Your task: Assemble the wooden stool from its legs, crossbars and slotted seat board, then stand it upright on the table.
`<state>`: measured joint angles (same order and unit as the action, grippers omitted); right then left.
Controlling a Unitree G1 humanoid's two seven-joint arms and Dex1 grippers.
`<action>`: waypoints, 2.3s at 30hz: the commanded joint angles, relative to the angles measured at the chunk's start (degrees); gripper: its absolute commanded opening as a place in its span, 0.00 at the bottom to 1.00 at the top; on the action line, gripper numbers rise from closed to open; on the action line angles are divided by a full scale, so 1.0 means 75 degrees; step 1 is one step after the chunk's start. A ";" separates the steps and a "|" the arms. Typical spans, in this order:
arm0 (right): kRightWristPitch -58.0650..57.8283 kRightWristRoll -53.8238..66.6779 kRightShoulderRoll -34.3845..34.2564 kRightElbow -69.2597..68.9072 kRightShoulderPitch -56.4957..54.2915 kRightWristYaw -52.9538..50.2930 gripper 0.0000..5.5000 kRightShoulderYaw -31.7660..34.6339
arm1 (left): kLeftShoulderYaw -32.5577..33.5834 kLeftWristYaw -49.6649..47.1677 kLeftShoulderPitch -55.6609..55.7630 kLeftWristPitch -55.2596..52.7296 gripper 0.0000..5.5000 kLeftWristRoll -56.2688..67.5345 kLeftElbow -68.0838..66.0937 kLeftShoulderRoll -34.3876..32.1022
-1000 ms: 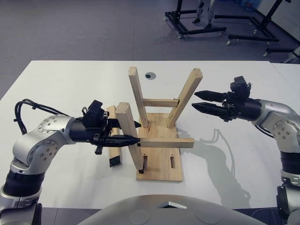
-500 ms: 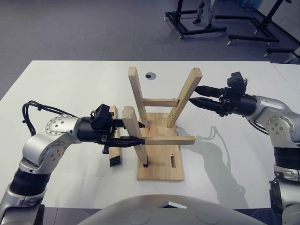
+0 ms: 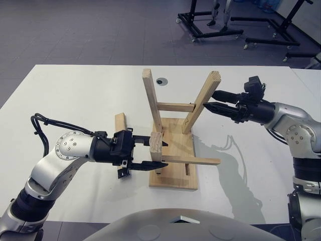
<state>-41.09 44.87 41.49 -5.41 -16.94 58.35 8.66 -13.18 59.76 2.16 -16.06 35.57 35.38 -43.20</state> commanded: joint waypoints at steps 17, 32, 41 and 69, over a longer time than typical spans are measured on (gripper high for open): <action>0.0275 -0.0285 -0.0440 -0.0303 0.0256 -0.0447 0.62 -0.0017 | 0.0338 -0.0881 -0.1113 0.0060 0.79 -0.2449 -0.0741 -0.0888; 0.0168 -0.0100 -0.0651 -0.1628 0.1876 -0.1175 0.62 0.0617 | 0.1174 -0.7469 -0.1878 -0.5496 0.90 -0.2777 0.1482 0.3681; -0.0202 0.0189 -0.0615 -0.2227 0.2293 -0.1550 0.62 0.0618 | 0.1452 -0.8448 -0.2701 -0.6850 0.90 -0.3073 0.2050 0.4532; 0.0470 0.0049 -0.1381 -0.2723 0.3057 -0.2264 0.62 0.0373 | 0.2261 -0.6644 -0.2803 -0.5205 0.40 -0.3286 -0.0801 0.3078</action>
<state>-38.48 45.95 31.96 -25.27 5.23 41.75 12.04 3.47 8.98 -18.85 -54.33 11.98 34.20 -18.28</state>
